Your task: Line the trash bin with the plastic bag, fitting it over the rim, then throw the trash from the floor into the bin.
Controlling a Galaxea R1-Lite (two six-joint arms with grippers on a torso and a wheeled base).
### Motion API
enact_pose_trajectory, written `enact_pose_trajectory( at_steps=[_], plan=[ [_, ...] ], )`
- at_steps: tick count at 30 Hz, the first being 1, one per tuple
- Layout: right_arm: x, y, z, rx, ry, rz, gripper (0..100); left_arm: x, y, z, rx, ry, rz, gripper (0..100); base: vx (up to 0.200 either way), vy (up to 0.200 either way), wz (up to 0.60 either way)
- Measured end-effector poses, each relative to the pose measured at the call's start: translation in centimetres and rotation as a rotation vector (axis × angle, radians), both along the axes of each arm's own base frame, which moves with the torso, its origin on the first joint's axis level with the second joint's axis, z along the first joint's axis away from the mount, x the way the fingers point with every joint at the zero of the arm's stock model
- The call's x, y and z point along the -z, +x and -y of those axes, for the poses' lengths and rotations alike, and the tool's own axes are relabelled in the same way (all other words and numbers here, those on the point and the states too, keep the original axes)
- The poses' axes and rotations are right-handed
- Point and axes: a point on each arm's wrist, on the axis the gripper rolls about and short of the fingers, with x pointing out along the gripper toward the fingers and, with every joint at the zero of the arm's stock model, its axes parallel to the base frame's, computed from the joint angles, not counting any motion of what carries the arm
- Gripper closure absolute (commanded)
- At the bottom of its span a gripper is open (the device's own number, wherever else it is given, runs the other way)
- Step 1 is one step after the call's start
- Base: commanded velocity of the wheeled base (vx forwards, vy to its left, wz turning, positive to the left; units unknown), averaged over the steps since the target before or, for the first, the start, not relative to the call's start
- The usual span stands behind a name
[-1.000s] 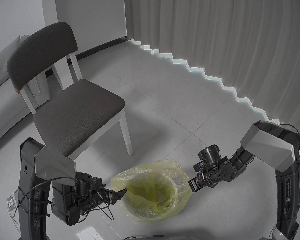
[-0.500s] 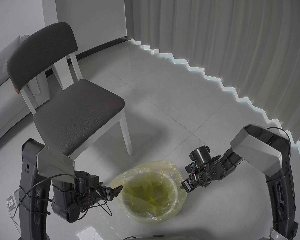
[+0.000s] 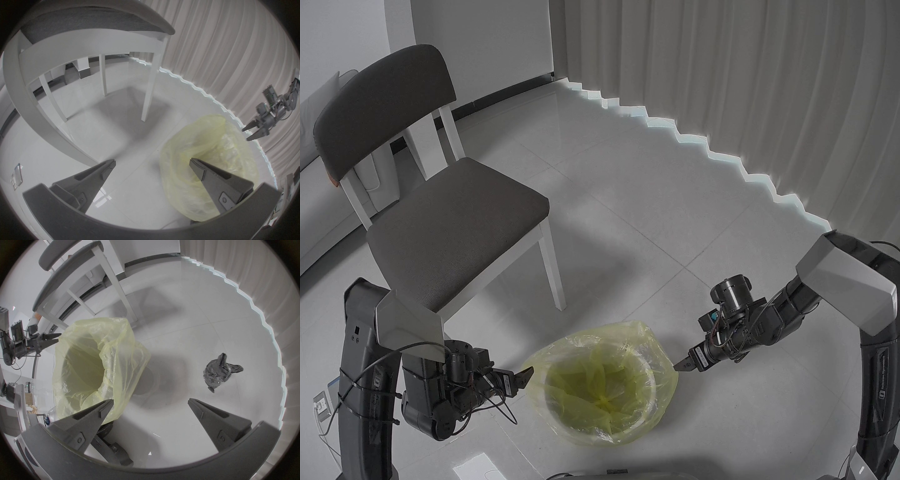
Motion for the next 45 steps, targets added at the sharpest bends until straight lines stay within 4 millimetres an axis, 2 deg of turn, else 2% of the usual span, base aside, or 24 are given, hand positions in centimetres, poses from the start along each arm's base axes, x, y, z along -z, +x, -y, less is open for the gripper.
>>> enact_pose_trajectory(
  at_steps=[8, 14, 21, 25, 31, 37, 45],
  plan=[
    [-2.0, 0.1, 2.8, 0.057, 0.008, 0.032, 0, 1.3, 1.8, -1.2, -0.021, 0.066, 0.040, 0, 0.000, 0.000, 0.00],
    [-2.8, 0.5, 4.1, 0.090, 0.014, 0.056, 0, 2.3, 2.5, -1.1, 0.003, 0.111, -0.031, 0, 0.000, 0.000, 0.00],
    [-3.4, 1.7, 6.8, 0.158, 0.030, 0.082, 0, 1.8, 3.5, -0.6, 0.031, 0.131, -0.011, 0, 0.000, 0.000, 0.00],
    [-3.7, 2.5, 7.9, 0.182, 0.042, 0.099, 0, 1.1, 2.9, -0.6, 0.035, 0.116, 0.027, 0, 0.000, 0.000, 0.00],
    [-3.5, 4.6, 9.3, 0.220, 0.053, 0.140, 0, -0.8, 1.0, -0.7, 0.055, 0.095, 0.081, 0, 0.000, 0.000, 0.00],
    [-2.4, 7.5, 10.4, 0.247, 0.058, 0.185, 0, -2.7, -0.7, -0.6, 0.075, 0.089, 0.082, 0, 0.000, 0.000, 0.00],
    [-0.9, 11.0, 11.0, 0.271, 0.064, 0.250, 0, -4.2, -1.4, -0.6, 0.077, 0.084, 0.108, 0, 0.000, 0.000, 0.00]
  ],
)
